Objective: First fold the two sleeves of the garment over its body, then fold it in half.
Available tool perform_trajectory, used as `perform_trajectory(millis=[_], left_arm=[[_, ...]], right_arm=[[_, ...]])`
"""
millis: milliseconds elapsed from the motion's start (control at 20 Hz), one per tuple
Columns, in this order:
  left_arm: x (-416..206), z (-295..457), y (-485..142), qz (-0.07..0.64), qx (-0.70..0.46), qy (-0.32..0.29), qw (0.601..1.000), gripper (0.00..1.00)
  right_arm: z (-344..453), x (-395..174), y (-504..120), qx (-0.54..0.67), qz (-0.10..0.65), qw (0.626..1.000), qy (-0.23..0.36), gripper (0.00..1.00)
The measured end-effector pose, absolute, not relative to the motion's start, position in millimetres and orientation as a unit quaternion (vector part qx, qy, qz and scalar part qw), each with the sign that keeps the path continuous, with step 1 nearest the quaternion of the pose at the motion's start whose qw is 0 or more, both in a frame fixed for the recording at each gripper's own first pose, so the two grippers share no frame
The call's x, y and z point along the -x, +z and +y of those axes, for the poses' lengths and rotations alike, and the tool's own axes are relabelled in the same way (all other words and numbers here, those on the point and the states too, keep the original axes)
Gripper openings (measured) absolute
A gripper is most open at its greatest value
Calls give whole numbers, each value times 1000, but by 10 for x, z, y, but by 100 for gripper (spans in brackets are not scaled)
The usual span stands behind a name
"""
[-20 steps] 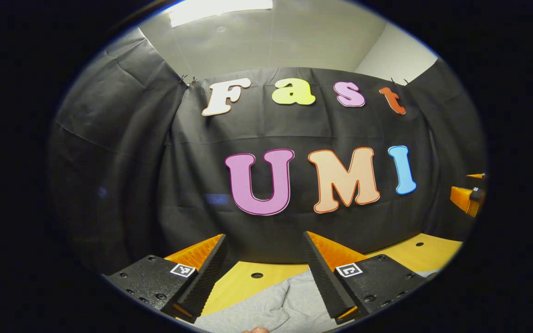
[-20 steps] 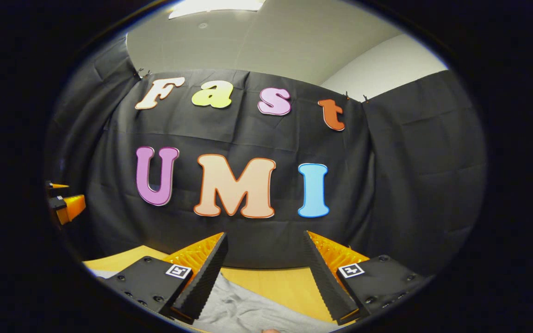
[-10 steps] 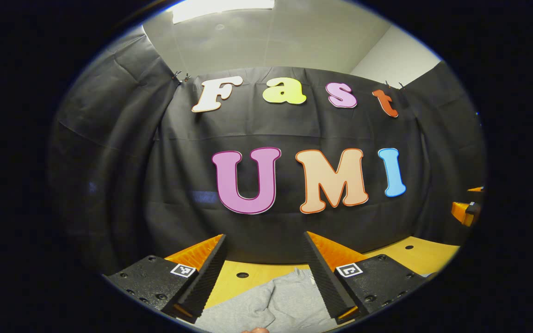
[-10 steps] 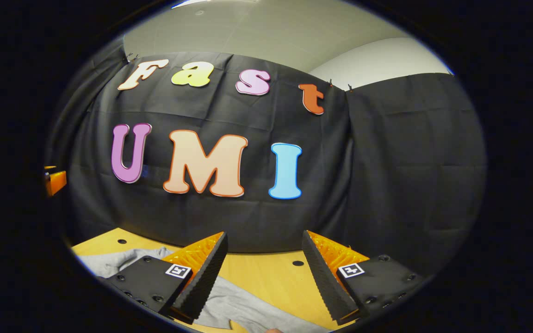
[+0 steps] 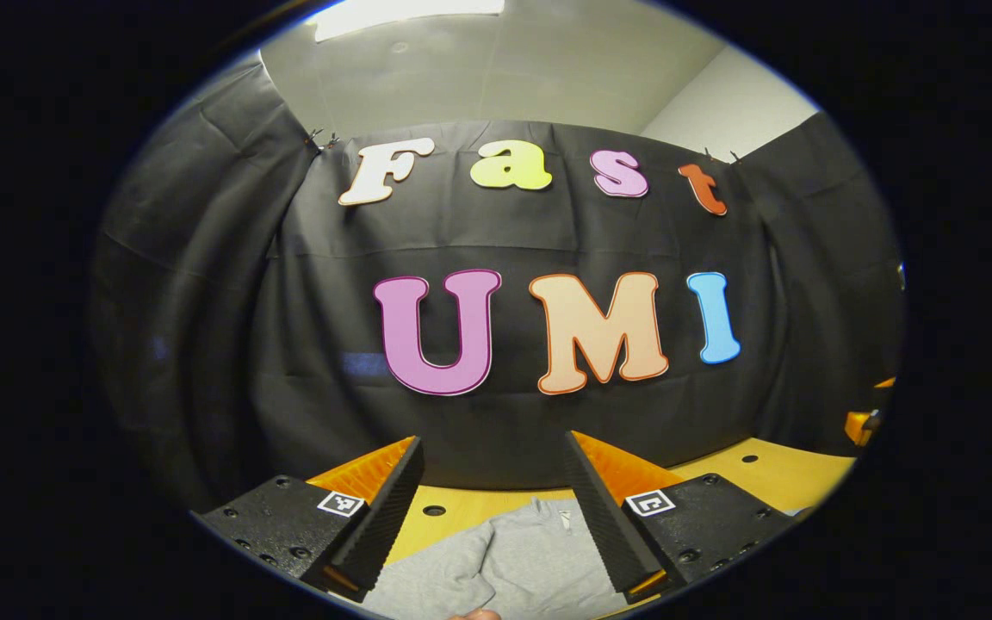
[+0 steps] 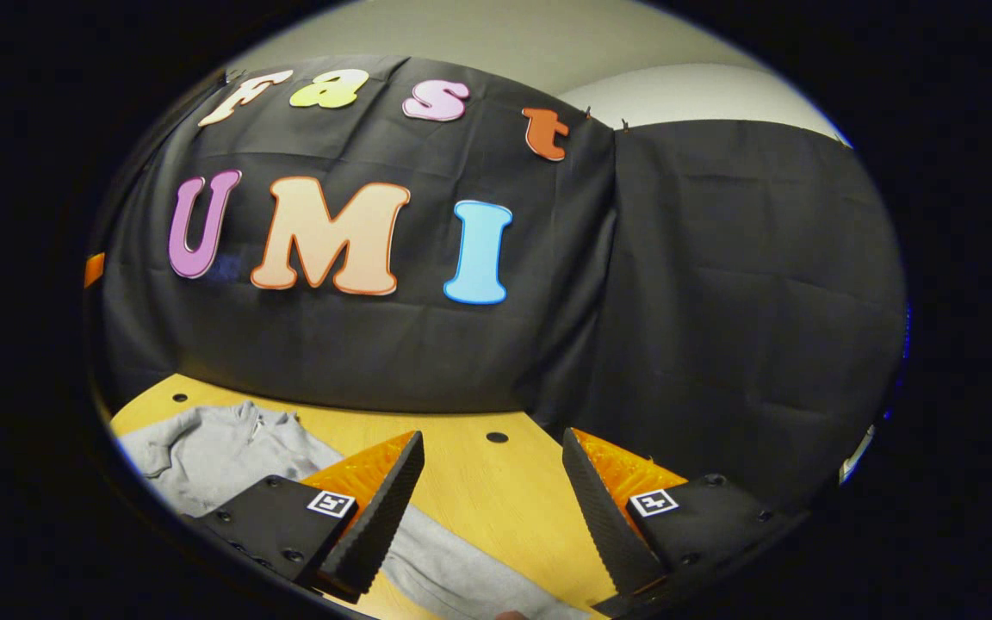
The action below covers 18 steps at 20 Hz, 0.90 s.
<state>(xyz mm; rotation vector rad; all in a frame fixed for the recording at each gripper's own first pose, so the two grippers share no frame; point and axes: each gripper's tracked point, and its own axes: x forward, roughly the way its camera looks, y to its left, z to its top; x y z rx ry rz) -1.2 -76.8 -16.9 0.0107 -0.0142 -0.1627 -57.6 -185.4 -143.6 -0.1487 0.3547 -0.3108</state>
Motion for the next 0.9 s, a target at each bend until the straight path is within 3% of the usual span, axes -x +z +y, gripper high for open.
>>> perform_trajectory(millis=[650,900], left_arm=[[24,-841,-175,-3,-20,-82,996,94],[11,-1006,-189,-1,-23,-92,996,94]], right_arm=[[-2553,1577,-3057,8,374,901,-221,100],[-2628,1923,-3386,20,432,877,-209,100]])
